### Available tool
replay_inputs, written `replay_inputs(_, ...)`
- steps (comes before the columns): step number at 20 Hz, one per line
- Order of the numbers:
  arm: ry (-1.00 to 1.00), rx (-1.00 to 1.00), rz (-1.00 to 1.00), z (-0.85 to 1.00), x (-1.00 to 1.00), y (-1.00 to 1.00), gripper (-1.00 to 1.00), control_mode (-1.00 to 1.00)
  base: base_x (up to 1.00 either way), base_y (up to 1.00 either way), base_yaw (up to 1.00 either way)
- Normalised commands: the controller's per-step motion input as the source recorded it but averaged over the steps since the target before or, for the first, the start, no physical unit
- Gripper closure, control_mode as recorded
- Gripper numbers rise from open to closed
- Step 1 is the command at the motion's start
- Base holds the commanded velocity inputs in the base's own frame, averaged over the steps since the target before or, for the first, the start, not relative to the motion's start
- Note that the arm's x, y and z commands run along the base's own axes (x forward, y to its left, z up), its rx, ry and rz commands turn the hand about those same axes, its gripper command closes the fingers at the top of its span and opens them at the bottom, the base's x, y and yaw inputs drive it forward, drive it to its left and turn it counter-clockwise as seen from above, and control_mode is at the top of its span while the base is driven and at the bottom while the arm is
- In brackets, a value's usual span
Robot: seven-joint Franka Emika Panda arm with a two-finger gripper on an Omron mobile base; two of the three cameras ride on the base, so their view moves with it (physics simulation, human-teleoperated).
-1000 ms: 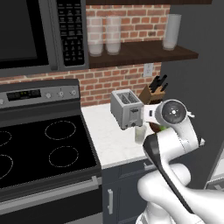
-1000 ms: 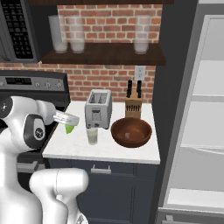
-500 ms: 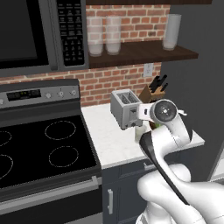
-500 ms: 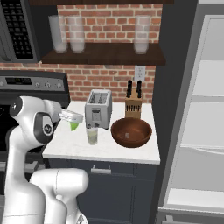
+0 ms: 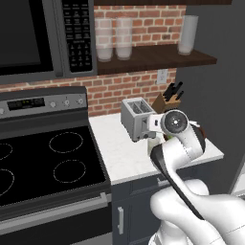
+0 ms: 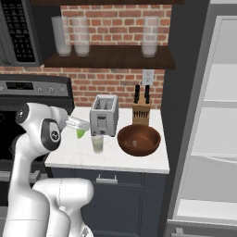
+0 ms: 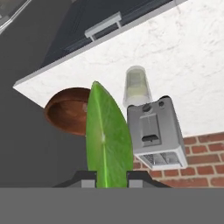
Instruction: Grab a lemon wedge from the fridge and one ice cube from the ice bowl, and put them in the glass of lemonade.
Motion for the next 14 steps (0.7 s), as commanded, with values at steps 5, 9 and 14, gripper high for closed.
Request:
replay_inputs(5,0.0,0.0,0.0,-0.14,0.16,0.0,1.0,-1.0,0.0,0.0,0.0)
replay_inputs(9,0.0,0.01,0.0,-0.14,0.17,0.0,1.0,-1.0,0.0,0.0,0.0)
replay_inputs(14,0.0,0.0,0.0,-0.11,0.19,0.0,1.0,-1.0,0.0,0.0,0.0)
